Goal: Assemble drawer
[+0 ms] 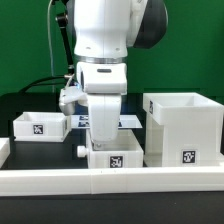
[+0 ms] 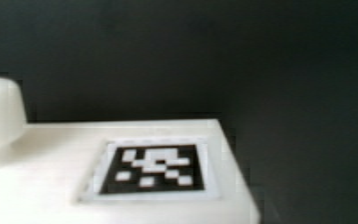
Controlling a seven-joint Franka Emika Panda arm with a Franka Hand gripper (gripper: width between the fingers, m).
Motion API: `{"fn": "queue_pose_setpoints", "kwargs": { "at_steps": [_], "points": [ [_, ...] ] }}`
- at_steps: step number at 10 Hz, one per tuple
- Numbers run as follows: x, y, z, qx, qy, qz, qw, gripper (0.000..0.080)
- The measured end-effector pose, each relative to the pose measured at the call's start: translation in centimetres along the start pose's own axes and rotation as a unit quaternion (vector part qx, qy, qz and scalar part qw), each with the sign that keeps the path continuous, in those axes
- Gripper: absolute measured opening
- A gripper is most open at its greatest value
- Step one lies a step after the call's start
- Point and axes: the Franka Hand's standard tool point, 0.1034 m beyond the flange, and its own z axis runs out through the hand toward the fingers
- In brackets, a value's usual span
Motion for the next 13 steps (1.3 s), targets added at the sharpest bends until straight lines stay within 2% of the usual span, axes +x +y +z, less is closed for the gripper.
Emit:
{"fn": "queue_pose_setpoints", "kwargs": {
  "at_steps": [2, 4, 5, 6, 10, 11, 13],
  "points": [
    [-0.2, 0.1, 0.1, -0.017, 0.001, 0.003, 1.000, 0.0042],
    [-0.2, 0.0, 0.2, -0.014, 0.001, 0.003, 1.000, 0.0042],
    [-0.1, 0.2, 0.3, -0.017, 0.001, 0.001, 1.000, 0.0042],
    [0.1, 0.5, 0.2, -0.025, 0.002, 0.000, 1.000, 0.0042],
    [0.1, 0.4, 0.3, -0.023, 0.002, 0.002, 1.000, 0.0042],
    [0.3, 0.3, 0.4, -0.017, 0.002, 0.006, 1.000, 0.0042],
    [1.5, 0.6, 0.2, -0.016, 0.005, 0.011, 1.000, 0.0042]
  ]
}}
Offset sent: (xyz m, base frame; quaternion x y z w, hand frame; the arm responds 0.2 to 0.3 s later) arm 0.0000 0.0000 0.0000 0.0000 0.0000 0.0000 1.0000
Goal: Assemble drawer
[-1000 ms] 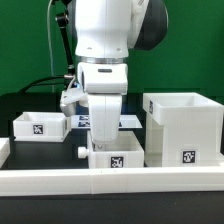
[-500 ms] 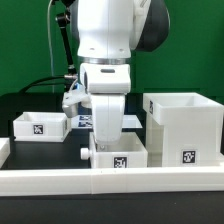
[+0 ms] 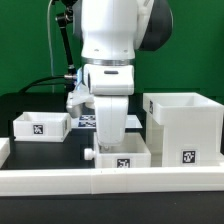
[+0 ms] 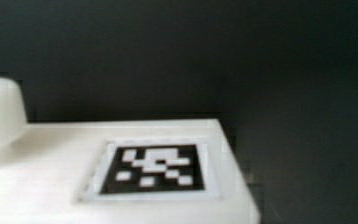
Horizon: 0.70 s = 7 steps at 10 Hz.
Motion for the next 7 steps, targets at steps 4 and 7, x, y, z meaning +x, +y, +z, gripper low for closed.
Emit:
{"fn": "queue_pose_setpoints", "kwargs": {
  "at_steps": [4, 7],
  "points": [
    [0.72, 0.11, 0.15, -0.016, 0.004, -0.003, 1.000, 0.0042],
    [1.00, -0.24, 0.40, -0.014, 0.004, -0.005, 1.000, 0.0042]
  ]
}}
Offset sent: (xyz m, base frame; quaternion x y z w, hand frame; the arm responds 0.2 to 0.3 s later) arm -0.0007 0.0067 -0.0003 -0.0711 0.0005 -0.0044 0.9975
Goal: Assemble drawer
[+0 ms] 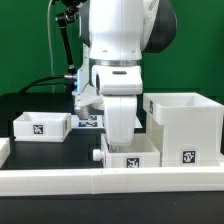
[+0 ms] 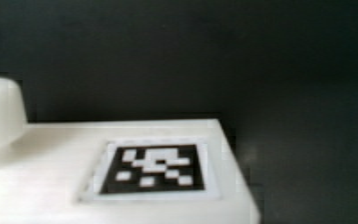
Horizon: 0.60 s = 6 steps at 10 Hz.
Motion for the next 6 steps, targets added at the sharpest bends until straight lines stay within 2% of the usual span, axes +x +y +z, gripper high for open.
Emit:
{"fn": "queue_pose_setpoints", "kwargs": {
  "at_steps": [6],
  "points": [
    [0.68, -0.03, 0.05, 0.000, -0.003, -0.014, 1.000, 0.0042]
  ]
}}
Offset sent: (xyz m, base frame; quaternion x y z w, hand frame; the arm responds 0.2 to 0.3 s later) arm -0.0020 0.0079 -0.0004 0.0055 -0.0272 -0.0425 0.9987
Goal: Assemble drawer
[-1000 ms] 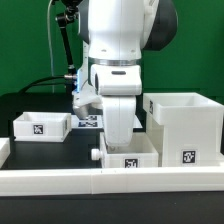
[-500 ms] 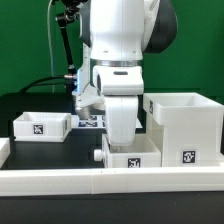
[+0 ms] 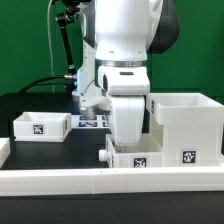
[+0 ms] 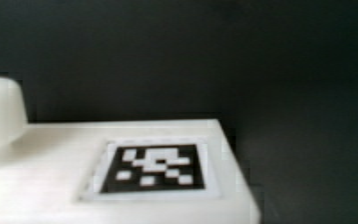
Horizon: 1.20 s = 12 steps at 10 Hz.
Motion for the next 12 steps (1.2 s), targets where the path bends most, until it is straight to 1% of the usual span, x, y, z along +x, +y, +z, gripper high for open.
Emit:
{"fn": "queue_pose_setpoints", "kwargs": {
  "at_steps": [2, 4, 6, 7, 10, 11, 12],
  "points": [
    [0.2, 0.2, -0.1, 0.000, 0.000, 0.002, 1.000, 0.0042],
    [0.8, 0.7, -0.3, -0.001, 0.000, 0.021, 1.000, 0.0042],
    [1.4, 0.8, -0.2, 0.000, 0.000, 0.023, 1.000, 0.0042],
    [1.2, 0.7, -0.2, 0.000, 0.000, 0.026, 1.000, 0.0042],
    [1.0, 0.7, -0.1, 0.001, -0.001, 0.027, 1.000, 0.0042],
    [0.9, 0.7, -0.1, 0.001, -0.001, 0.029, 1.000, 0.0232],
    [0.9, 0.8, -0.3, -0.001, -0.001, 0.028, 1.000, 0.0371]
  ]
}}
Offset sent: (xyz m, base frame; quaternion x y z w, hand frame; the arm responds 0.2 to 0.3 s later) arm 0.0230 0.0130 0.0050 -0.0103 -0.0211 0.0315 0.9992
